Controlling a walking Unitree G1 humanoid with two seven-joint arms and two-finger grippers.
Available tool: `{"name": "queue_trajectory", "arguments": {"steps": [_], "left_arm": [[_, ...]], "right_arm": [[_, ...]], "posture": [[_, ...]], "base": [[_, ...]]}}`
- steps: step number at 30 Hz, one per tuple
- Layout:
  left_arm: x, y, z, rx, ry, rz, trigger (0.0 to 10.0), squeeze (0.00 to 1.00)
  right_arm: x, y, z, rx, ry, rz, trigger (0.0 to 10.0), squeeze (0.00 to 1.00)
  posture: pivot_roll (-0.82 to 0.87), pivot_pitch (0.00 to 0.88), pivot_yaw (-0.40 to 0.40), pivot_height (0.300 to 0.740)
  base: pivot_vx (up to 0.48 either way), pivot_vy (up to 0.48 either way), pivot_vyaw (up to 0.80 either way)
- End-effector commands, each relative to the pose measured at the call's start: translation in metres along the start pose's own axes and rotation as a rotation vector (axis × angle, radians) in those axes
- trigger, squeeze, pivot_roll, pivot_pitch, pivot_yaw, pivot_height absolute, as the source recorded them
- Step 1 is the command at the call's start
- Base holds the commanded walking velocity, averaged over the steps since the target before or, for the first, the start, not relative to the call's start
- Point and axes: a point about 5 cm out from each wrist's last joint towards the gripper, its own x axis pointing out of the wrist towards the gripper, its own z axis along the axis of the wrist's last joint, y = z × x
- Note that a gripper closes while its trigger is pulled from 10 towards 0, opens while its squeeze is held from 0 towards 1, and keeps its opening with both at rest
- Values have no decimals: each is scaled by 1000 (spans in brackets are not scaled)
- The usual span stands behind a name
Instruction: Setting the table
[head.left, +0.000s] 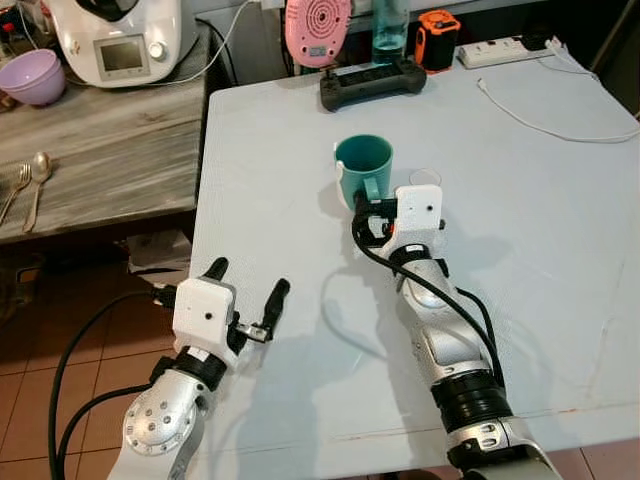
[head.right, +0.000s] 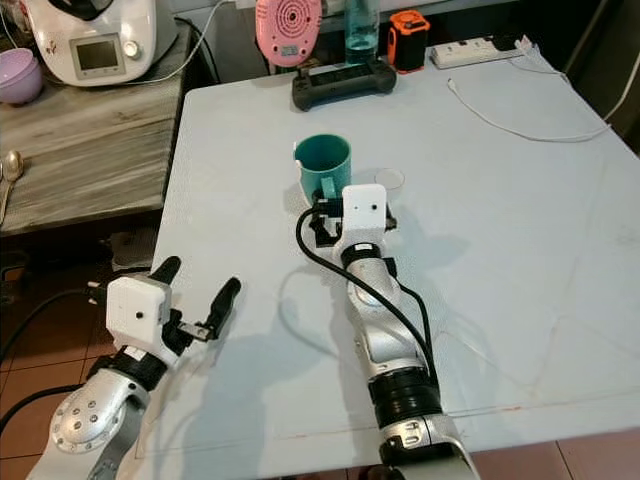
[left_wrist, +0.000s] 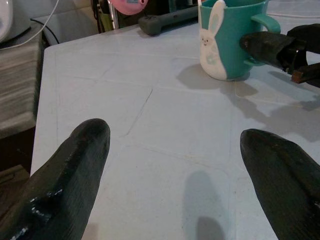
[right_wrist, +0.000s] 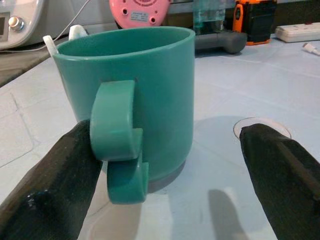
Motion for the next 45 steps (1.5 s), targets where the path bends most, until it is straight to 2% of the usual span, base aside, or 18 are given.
{"name": "queue_trajectory", "arguments": {"steps": [1,5,6,10,23,24,25,26,28,45], "left_arm": [[-1,2,-3,-3,14,-4,10000,0],[-1,2,-3,-3,10,-3,10000,0],[-1,2,-2,-4,7,-2,10000,0],[-1,0,-2,-24,5,-23,10000,0],[-3,-7,-1,-80,-3,-124,10000,0],[-4,-7,-2,-83,-4,-133,10000,0],[-4,-7,-2,-89,-4,-142,10000,0],[-4,-8,-2,-94,-5,-148,10000,0],[-3,-8,-2,-96,-6,-152,10000,0],[-2,-9,-4,-107,-5,-159,10000,0]], "right_arm": [[-1,8,2,3,-14,23,10000,0],[-2,19,7,4,-35,68,10000,0],[-3,27,9,1,-51,105,10000,0],[-3,35,12,-10,-71,139,10000,0],[0,31,12,-28,-59,100,10000,0],[-1,30,11,-31,-57,97,4824,0],[-1,30,11,-34,-57,95,2431,0],[-1,30,11,-35,-57,93,2431,0],[-1,29,11,-35,-58,84,0,0],[1,17,8,-74,-39,7,0,0]], "posture": [[26,180,131,740],[26,179,128,740],[28,177,125,740],[31,177,120,740],[22,173,108,740],[20,172,107,740],[20,172,107,740],[20,172,107,740],[15,169,104,740],[9,166,102,740]], "base": [[0,0,0],[0,0,0],[0,0,0],[0,0,0],[0,0,0],[0,0,0],[0,0,0],[0,0,0],[0,0,0],[0,0,0]]}}
